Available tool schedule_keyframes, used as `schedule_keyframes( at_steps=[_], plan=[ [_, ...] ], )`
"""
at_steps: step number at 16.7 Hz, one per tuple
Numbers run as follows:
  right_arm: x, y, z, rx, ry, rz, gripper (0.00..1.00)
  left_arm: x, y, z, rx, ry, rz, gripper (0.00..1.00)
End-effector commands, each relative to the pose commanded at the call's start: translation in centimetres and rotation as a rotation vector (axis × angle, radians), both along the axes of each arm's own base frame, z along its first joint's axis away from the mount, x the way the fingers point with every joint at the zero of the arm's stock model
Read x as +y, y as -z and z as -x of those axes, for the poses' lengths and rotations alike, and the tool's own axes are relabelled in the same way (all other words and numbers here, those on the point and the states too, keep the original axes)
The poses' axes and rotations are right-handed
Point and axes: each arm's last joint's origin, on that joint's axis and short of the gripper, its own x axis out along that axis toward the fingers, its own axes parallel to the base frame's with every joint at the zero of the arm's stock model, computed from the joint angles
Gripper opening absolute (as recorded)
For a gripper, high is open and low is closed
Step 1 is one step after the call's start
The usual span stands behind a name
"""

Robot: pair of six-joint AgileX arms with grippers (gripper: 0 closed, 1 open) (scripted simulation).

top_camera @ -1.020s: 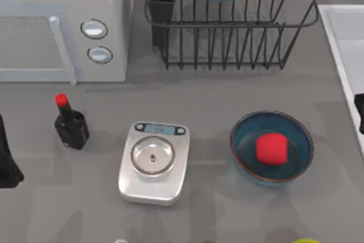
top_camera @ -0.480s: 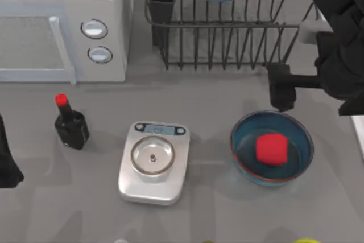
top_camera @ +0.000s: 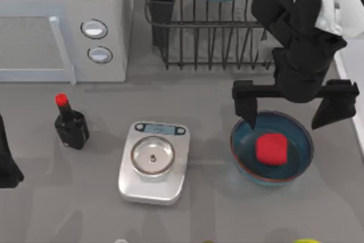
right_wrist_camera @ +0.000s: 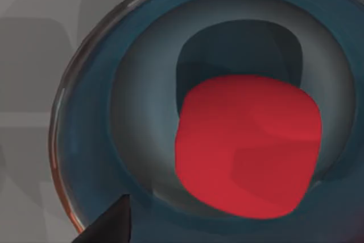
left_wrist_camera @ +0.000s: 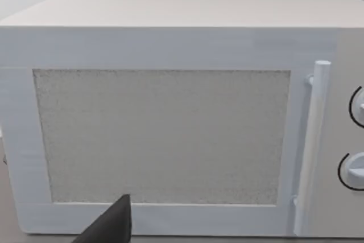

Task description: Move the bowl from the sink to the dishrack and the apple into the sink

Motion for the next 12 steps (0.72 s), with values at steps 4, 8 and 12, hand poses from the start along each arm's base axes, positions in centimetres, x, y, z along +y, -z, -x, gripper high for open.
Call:
schedule_keyframes(
  at_steps=[4,8,12],
  plan=[
    [0.0,0.0,0.0,0.000,0.000,0.001,1.00,0.0,0.0,0.0,0.000,0.000,0.000,1.00],
    [-0.1,1.2,-0.2,0.003,0.004,0.002,1.00,0.0,0.0,0.0,0.000,0.000,0.000,1.00],
    [0.2,6.0,-0.4,-0.007,-0.001,-0.005,1.00,0.0,0.0,0.0,0.000,0.000,0.000,1.00]
  ],
)
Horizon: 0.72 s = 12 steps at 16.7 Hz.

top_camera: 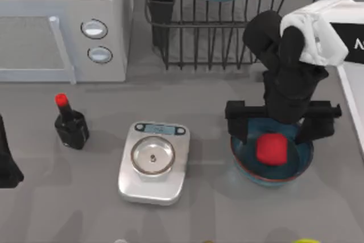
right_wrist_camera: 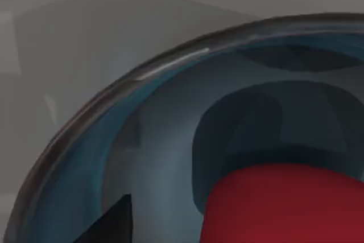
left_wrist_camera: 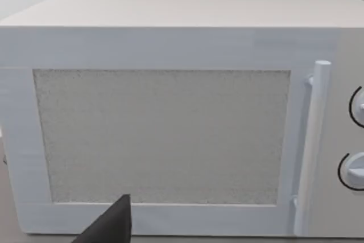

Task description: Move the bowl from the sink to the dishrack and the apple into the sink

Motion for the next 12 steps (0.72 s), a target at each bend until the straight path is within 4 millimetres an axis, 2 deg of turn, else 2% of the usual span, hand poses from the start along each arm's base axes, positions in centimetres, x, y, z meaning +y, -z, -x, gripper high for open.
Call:
schedule_keyframes(
  at_steps=[4,9,12],
  plan=[
    [-0.1,4.2,0.3,0.003,0.001,0.003,1.00,0.0,0.0,0.0,0.000,0.000,0.000,1.00],
    [-0.2,4.6,0.4,0.007,0.001,0.006,1.00,0.0,0.0,0.0,0.000,0.000,0.000,1.00],
    [-0.2,4.6,0.4,0.007,0.001,0.006,0.77,0.0,0.0,0.0,0.000,0.000,0.000,1.00]
  ],
)
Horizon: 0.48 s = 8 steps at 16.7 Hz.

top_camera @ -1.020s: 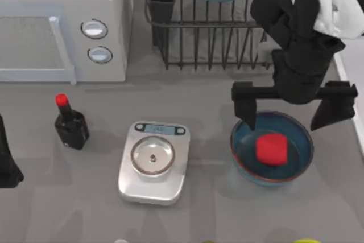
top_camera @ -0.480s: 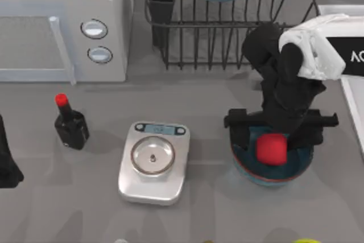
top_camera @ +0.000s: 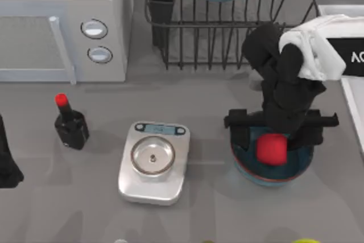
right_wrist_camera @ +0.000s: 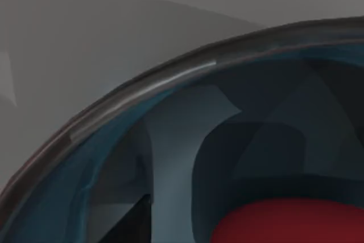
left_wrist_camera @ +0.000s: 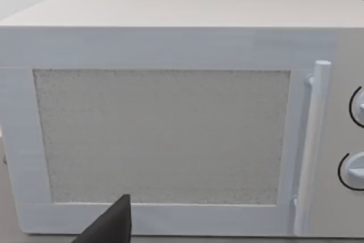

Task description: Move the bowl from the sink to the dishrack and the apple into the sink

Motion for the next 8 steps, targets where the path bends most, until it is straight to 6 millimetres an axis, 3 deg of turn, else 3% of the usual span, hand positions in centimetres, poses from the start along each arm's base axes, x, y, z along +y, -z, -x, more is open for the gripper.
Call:
schedule_keyframes(
  at_steps=[8],
  plan=[
    [0.00,0.00,0.00,0.000,0.000,0.000,0.17,0.00,0.00,0.00,0.000,0.000,0.000,1.00]
  ],
)
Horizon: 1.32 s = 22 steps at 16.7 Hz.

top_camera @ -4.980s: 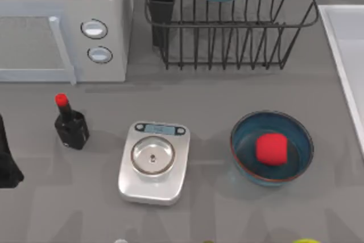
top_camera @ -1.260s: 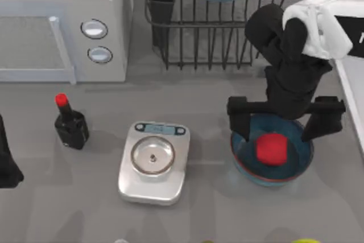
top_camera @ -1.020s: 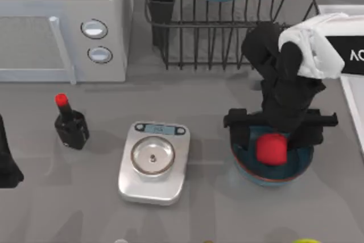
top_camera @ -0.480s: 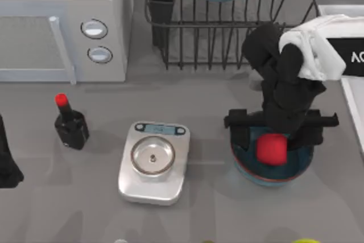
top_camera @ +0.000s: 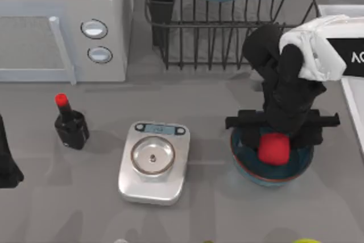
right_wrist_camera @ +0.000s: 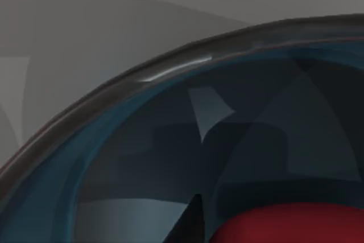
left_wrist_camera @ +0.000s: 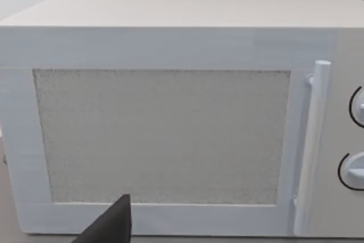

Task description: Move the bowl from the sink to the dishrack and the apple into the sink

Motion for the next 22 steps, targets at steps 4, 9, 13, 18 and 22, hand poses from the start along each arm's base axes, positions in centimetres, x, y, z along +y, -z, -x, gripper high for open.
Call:
schedule_keyframes(
  at_steps=[4,9,13,18,22],
  plan=[
    [0.0,0.0,0.0,0.000,0.000,0.000,0.00,0.0,0.0,0.0,0.000,0.000,0.000,1.00],
    [0.0,0.0,0.0,0.000,0.000,0.000,0.00,0.0,0.0,0.0,0.000,0.000,0.000,1.00],
    [0.1,-3.7,0.1,-0.053,-0.007,0.001,0.00,0.0,0.0,0.0,0.000,0.000,0.000,1.00],
    [0.4,-8.8,-0.1,-0.038,-0.010,0.007,0.00,0.0,0.0,0.0,0.000,0.000,0.000,1.00],
    [0.1,-12.9,0.2,-0.048,-0.008,0.003,0.00,0.0,0.0,0.0,0.000,0.000,0.000,1.00]
  ],
)
